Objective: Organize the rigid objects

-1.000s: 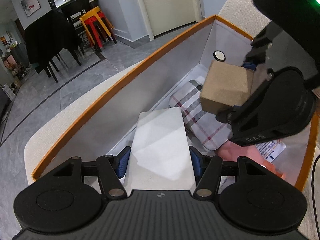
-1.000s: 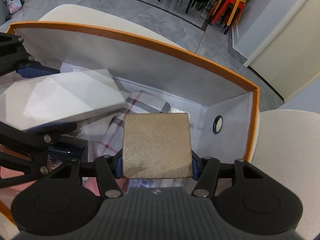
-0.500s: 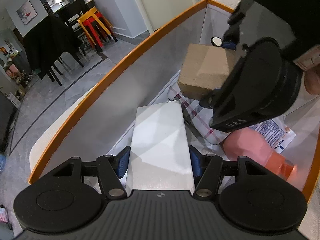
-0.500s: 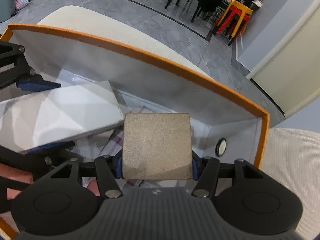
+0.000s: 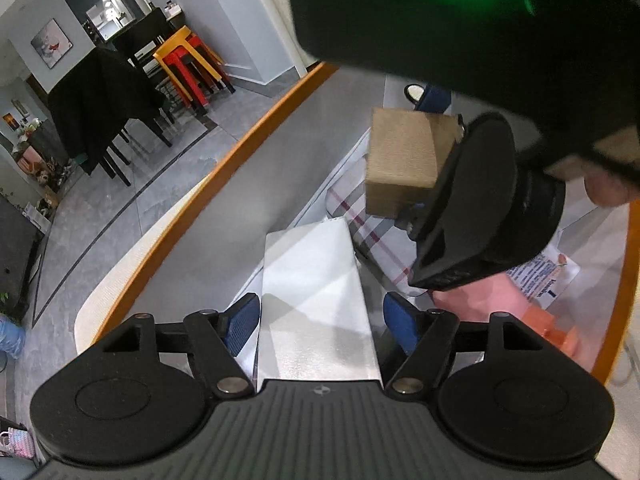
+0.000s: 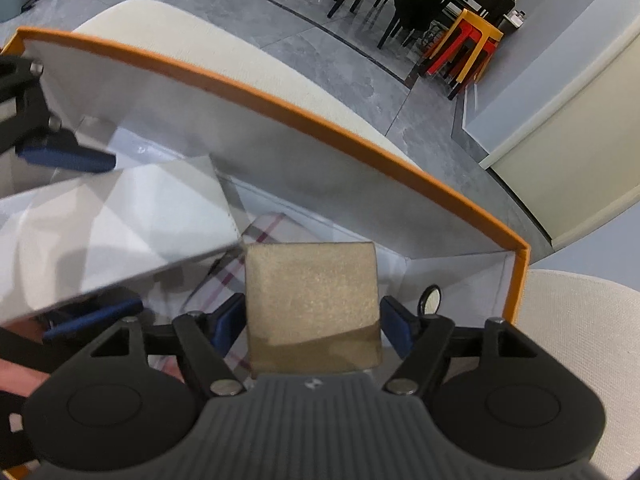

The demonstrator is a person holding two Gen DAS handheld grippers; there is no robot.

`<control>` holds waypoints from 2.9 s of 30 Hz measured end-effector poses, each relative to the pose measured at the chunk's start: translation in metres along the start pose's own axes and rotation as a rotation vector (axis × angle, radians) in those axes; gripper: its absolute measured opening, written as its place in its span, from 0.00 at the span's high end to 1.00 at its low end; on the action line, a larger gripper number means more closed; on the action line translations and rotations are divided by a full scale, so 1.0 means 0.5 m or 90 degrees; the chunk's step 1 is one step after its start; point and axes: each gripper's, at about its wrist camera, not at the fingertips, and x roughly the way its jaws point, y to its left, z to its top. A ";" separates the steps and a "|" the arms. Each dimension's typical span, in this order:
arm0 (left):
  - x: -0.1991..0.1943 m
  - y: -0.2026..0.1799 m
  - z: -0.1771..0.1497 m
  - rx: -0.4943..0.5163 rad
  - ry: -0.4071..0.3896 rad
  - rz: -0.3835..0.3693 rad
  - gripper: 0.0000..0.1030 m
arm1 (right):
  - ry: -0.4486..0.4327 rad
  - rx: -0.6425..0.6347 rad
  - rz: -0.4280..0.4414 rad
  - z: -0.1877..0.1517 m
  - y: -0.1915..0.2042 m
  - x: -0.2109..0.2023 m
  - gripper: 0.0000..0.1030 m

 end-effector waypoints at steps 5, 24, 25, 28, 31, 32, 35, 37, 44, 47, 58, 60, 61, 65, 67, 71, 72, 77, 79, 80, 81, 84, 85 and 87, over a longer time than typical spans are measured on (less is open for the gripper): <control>-0.024 -0.007 0.008 0.011 -0.006 0.005 0.19 | 0.006 -0.017 -0.018 -0.010 0.000 -0.015 0.30; -0.201 0.042 0.043 -0.047 -0.086 0.003 0.14 | -0.035 -0.003 -0.073 0.005 -0.047 -0.199 0.26; -0.212 0.054 0.038 -0.062 -0.092 -0.003 0.14 | -0.039 -0.002 -0.074 0.006 -0.044 -0.215 0.25; -0.242 0.072 0.027 -0.111 -0.100 -0.033 0.14 | -0.053 0.011 -0.073 0.005 -0.043 -0.261 0.25; -0.268 0.098 0.016 -0.173 -0.101 -0.074 0.12 | -0.060 0.049 -0.073 0.003 -0.047 -0.303 0.21; -0.273 0.105 0.012 -0.196 -0.095 -0.087 0.11 | -0.062 0.064 -0.069 0.000 -0.048 -0.316 0.19; -0.294 0.119 0.001 -0.234 -0.084 -0.085 0.05 | -0.070 0.109 -0.051 -0.010 -0.056 -0.348 0.16; -0.305 0.112 -0.007 -0.240 -0.085 -0.062 0.02 | -0.074 0.128 -0.053 -0.018 -0.054 -0.363 0.15; -0.314 0.105 -0.032 -0.294 -0.095 -0.037 0.00 | -0.094 0.181 -0.019 -0.060 -0.035 -0.390 0.10; -0.303 0.109 -0.041 -0.323 -0.082 -0.029 0.00 | -0.109 0.207 -0.011 -0.085 -0.028 -0.389 0.08; -0.272 0.072 -0.078 -0.380 -0.032 0.003 0.00 | -0.166 0.349 0.022 -0.166 -0.023 -0.358 0.06; -0.271 0.063 -0.086 -0.388 -0.029 0.006 0.00 | -0.175 0.370 0.032 -0.176 -0.023 -0.351 0.06; -0.269 0.060 -0.089 -0.394 -0.026 0.007 0.00 | -0.178 0.380 0.035 -0.182 -0.024 -0.347 0.05; -0.258 0.049 -0.095 -0.395 -0.018 0.016 0.00 | -0.187 0.409 0.048 -0.194 -0.032 -0.329 0.04; -0.250 0.046 -0.090 -0.390 -0.014 0.026 0.00 | -0.188 0.417 0.050 -0.200 -0.034 -0.316 0.03; -0.231 0.045 -0.093 -0.412 -0.003 0.025 0.00 | -0.179 0.409 0.037 -0.208 -0.032 -0.294 0.03; -0.226 0.046 -0.093 -0.417 -0.001 0.025 0.00 | -0.176 0.407 0.034 -0.211 -0.031 -0.287 0.03; -0.204 0.044 -0.093 -0.438 0.011 0.025 0.00 | -0.161 0.414 0.044 -0.232 -0.033 -0.256 0.03; -0.197 0.043 -0.088 -0.441 0.014 0.031 0.00 | -0.158 0.415 0.049 -0.238 -0.036 -0.246 0.03; -0.194 0.041 -0.086 -0.441 0.016 0.037 0.00 | -0.156 0.416 0.047 -0.242 -0.037 -0.243 0.03; -0.192 0.038 -0.084 -0.440 0.018 0.042 0.00 | -0.154 0.413 0.042 -0.243 -0.037 -0.239 0.03; -0.189 0.037 -0.081 -0.443 0.023 0.040 0.00 | -0.146 0.411 0.032 -0.249 -0.040 -0.228 0.03; -0.189 0.036 -0.080 -0.442 0.022 0.043 0.00 | -0.143 0.411 0.032 -0.252 -0.040 -0.223 0.03; -0.188 0.036 -0.079 -0.443 0.023 0.048 0.00 | -0.136 0.410 0.038 -0.257 -0.039 -0.212 0.03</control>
